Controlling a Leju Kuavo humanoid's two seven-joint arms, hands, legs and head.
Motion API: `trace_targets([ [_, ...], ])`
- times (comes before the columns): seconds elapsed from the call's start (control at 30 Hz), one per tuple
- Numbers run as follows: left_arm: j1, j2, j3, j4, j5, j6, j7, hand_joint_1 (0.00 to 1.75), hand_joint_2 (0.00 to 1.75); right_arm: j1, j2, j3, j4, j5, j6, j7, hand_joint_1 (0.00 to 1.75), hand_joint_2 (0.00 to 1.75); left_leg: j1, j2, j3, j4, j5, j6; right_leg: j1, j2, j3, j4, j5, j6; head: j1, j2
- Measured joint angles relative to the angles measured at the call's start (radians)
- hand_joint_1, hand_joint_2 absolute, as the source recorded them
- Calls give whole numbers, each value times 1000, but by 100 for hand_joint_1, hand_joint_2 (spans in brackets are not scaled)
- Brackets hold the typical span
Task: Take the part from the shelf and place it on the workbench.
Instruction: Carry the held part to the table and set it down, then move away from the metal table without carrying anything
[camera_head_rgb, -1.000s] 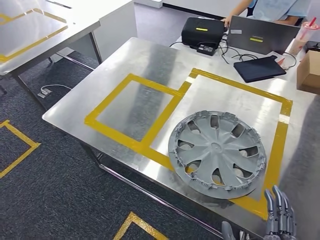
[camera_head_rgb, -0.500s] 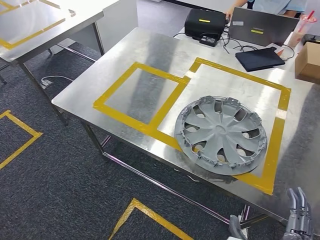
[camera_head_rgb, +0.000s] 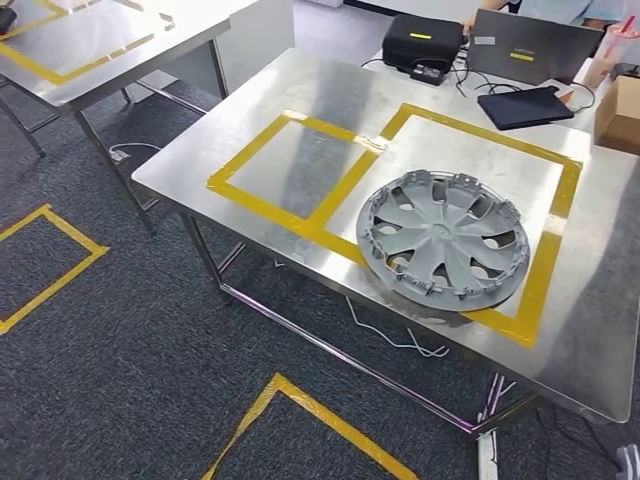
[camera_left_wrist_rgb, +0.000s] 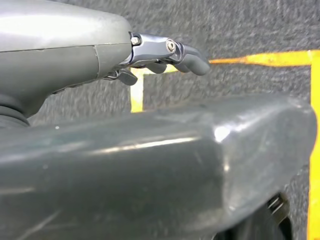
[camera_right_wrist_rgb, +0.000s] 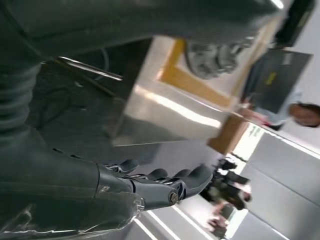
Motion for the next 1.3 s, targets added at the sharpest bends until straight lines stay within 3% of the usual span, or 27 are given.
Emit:
trace_targets([
  [0.03, 2, -3, 4, -2, 4, -2, 0, 0, 0, -8, 8, -15, 27, -12, 0, 15, 0, 0, 1, 3, -13, 28, -36, -5, -2, -10, -10, -2, 10, -7, -3, 0],
  [0.1, 2, -9, 9, -8, 10, -6, 0, 0, 0, -26, 20, -46, 79, -38, 4, 31, 0, 0, 4, 13, -45, 137, -137, -15, -3, -32, -33, -2, 28, -15, -10, 0],
  [0.13, 1, -11, 12, -10, 13, -8, 0, 0, 0, -36, 23, -62, 105, -52, 10, 39, 0, 0, 5, 14, -59, 200, -168, -20, -3, -45, -45, -2, 37, -15, -11, 0],
  [0.17, 0, -13, 16, -13, 17, -10, 0, 0, 0, -47, 24, -80, 131, -67, 19, 48, 0, 0, 7, 15, -66, 251, -172, -25, -4, -58, -56, -1, 46, -14, -12, 0],
  [0.2, 0, -16, 20, -16, 21, -12, 0, 0, 0, -61, 25, -99, 160, -85, 30, 59, 0, 0, 10, 17, -61, 277, -151, -29, -4, -71, -67, 1, 53, -11, -12, 0],
  [0.23, 0, -19, 25, -19, 26, -14, 0, 0, 0, -76, 26, -120, 192, -102, 43, 68, 0, 0, 13, 21, -39, 268, -119, -32, -5, -83, -77, 4, 60, -8, -12, 0],
  [0.3, -2, -28, 34, -28, 35, -15, 0, 0, 0, -111, 27, -168, 264, -132, 69, 79, 0, 0, 19, 56, 56, 155, -76, -40, -6, -104, -95, 16, 67, 2, -13, 0],
  [0.37, -9, -39, 42, -37, 41, -15, 0, 0, 0, -141, 29, -219, 329, -152, 89, 79, 0, 0, 18, 92, 139, 27, -90, -35, -4, -125, -107, 38, 69, 15, -16, 0],
  [0.4, -12, -44, 45, -39, 42, -15, 0, 0, 0, -154, 30, -242, 357, -159, 95, 79, 0, 0, 16, 97, 153, -4, -102, -27, -2, -135, -114, 47, 71, 22, -17, 0],
  [0.47, -10, -48, 53, -41, 45, -14, 1, 0, 0, -176, 31, -274, 402, -168, 104, 81, 0, 0, 15, 80, 140, -14, -111, -5, -6, -146, -123, 60, 73, 35, -15, 0],
  [0.53, -1, -50, 58, -44, 49, -13, 3, 0, 0, -196, 31, -296, 439, -180, 119, 92, 0, 0, 14, 65, 129, -12, -104, 12, -11, -108, -143, 99, 41, 45, -11, 0],
  [0.6, -3, -53, 65, -49, 54, -10, 3, 0, 0, -220, 31, -330, 491, -187, 145, 106, 0, 0, 10, 46, 115, -12, -93, 27, -12, -56, -195, 218, -30, 48, -6, 0],
  [0.67, -6, -59, 74, -53, 60, -7, 4, 0, 0, -254, 31, -378, 565, -173, 176, 111, 0, 0, 2, 22, 99, -12, -81, 36, -10, -42, -244, 336, -77, 43, -4, 0],
  [0.7, -6, -61, 79, -55, 62, -6, 5, 0, 0, -273, 31, -404, 604, -159, 190, 108, 0, 0, -2, 10, 94, -12, -76, 37, -8, -39, -245, 347, -74, 38, -4, 0],
  [0.73, -6, -64, 83, -57, 64, -5, 7, 0, 0, -295, 31, -432, 645, -142, 204, 102, 0, 0, -4, -2, 91, -12, -71, 37, -6, -36, -225, 316, -52, 33, -4, 0],
  [0.8, -6, -70, 93, -62, 66, -4, 9, 0, 0, -339, 31, -491, 728, -108, 233, 85, 0, 0, -5, -27, 87, -11, -63, 34, -3, -6, -144, 175, 8, 23, -4, 0],
  [0.87, -10, -75, 103, -67, 68, -3, 10, 0, 0, -375, 31, -544, 800, -86, 253, 71, 0, 0, -6, -51, 78, -8, -55, 26, -3, 30, -88, 66, 35, 17, -3, 0],
  [0.9, -12, -78, 106, -69, 69, -3, 10, 0, 0, -388, 31, -565, 827, -80, 262, 68, 0, 0, -4, -61, 72, -7, -51, 20, -2, 36, -82, 50, 33, 15, -4, 0],
  [0.97, -11, -80, 111, -72, 71, -3, 10, 0, 0, -409, 31, -598, 871, -71, 282, 63, 0, 0, 0, -78, 62, -7, -44, 7, 1, 19, -82, 46, 38, 8, -4, 0],
  [1.03, -9, -82, 119, -75, 71, -3, 11, 0, 0, -427, 31, -629, 913, -57, 311, 58, 0, 0, 1, -51, 44, 23, -65, -1, -1, -5, -78, 38, 49, -2, -7, 0],
  [1.1, -11, -83, 126, -81, 71, -3, 12, 0, 0, -439, 31, -660, 956, -36, 339, 52, 0, 0, 0, -3, -8, 131, -131, -10, -3, -36, -79, 34, 55, -9, -14, 0],
  [1.17, -14, -86, 130, -87, 71, -3, 13, 0, 0, -449, 28, -694, 1000, -12, 358, 44, 0, 0, 1, 14, -68, 257, -188, -20, -2, -67, -84, 34, 55, -10, -17, 0],
  [1.2, -13, -87, 133, -90, 70, -2, 14, 0, 0, -458, 26, -712, 1024, -1, 365, 40, 0, 0, 2, 16, -78, 284, -191, -23, -2, -82, -85, 35, 55, -10, -17, 0],
  [1.23, -11, -88, 135, -94, 69, -2, 16, 0, 0, -469, 23, -730, 1048, 9, 370, 36, 0, 0, 3, 19, -69, 273, -175, -25, -3, -96, -86, 35, 55, -9, -18, 0],
  [1.3, -9, -90, 141, -102, 65, 0, 19, 0, 0, -490, 19, -760, 1090, 25, 379, 31, 0, 0, 4, 44, -3, 161, -112, -26, -3, -119, -84, 37, 52, -5, -18, 0],
])
